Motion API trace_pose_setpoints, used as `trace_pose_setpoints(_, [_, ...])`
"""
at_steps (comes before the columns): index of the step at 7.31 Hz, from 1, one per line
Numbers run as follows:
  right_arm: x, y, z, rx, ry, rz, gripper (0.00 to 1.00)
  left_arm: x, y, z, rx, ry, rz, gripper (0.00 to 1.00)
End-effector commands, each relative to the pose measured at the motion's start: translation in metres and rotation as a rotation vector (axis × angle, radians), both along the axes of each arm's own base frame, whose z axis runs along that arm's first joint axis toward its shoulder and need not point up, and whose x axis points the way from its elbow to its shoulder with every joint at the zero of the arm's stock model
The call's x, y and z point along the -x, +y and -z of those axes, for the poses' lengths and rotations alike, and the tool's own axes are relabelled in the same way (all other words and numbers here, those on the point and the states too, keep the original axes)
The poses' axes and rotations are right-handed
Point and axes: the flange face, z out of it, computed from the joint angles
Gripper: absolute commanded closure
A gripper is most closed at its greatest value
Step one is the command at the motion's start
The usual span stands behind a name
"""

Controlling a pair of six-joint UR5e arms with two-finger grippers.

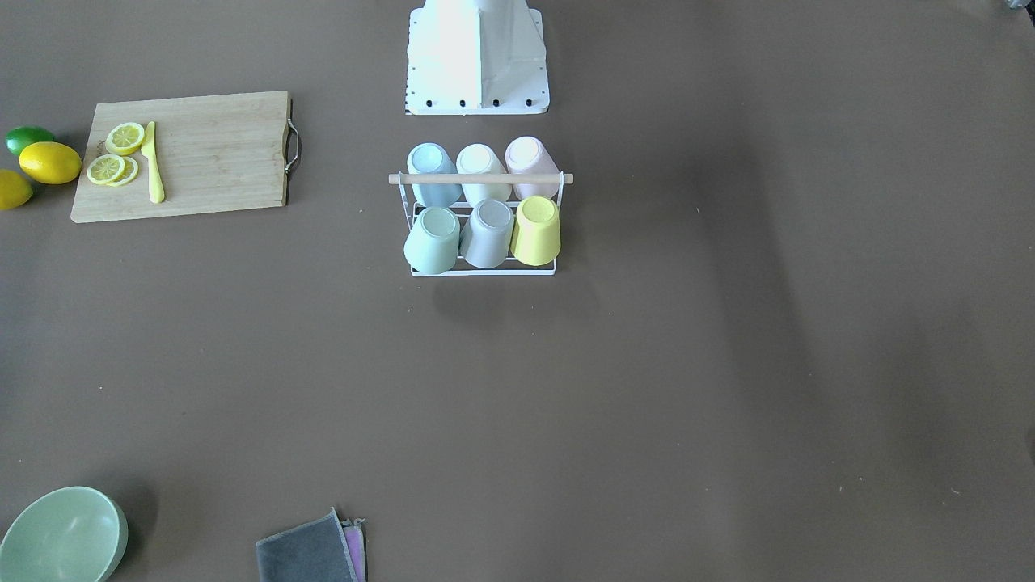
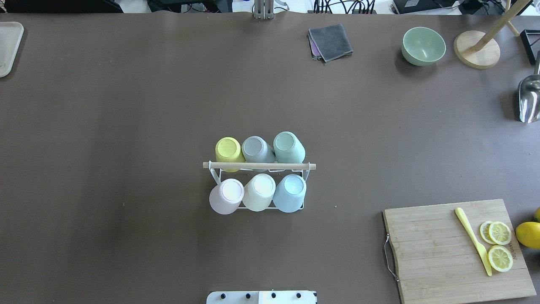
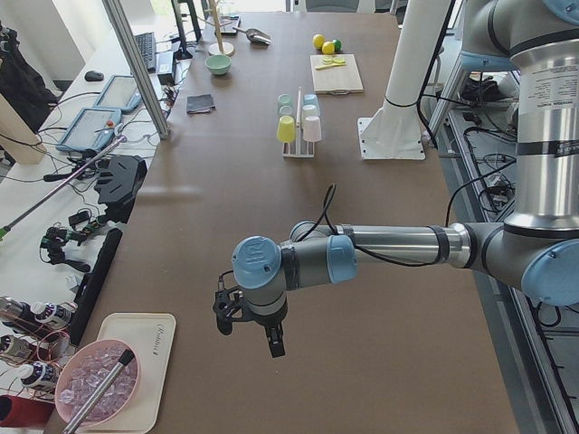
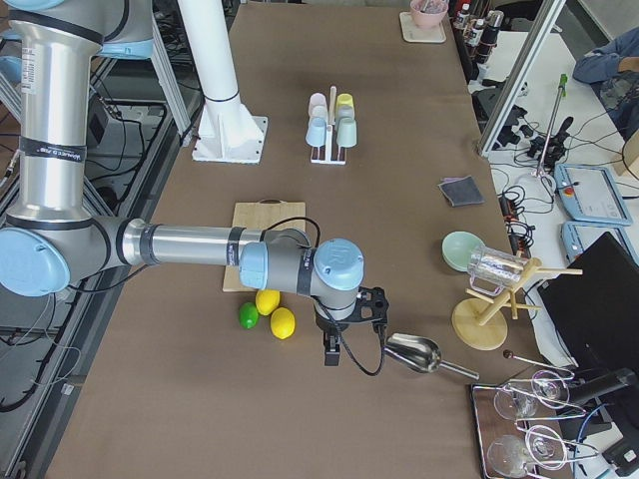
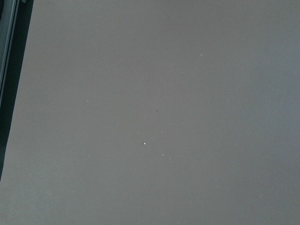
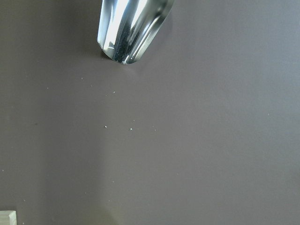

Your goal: Place cup on cup holder

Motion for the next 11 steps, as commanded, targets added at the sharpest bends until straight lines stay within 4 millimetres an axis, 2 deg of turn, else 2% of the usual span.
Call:
trace_pose_setpoints(1, [-0.001, -0.002, 0.002, -0.007, 0.0, 0.0, 0.0, -0.009, -0.013, 0.014, -0.083, -0.003, -0.004, 0.02])
trace_pose_setpoints(11, [-0.003, -0.01, 0.012, -0.032, 0.031, 0.001, 0.0, -0.018, -0.018, 0.016, -0.137, -0.006, -0.028, 0.02])
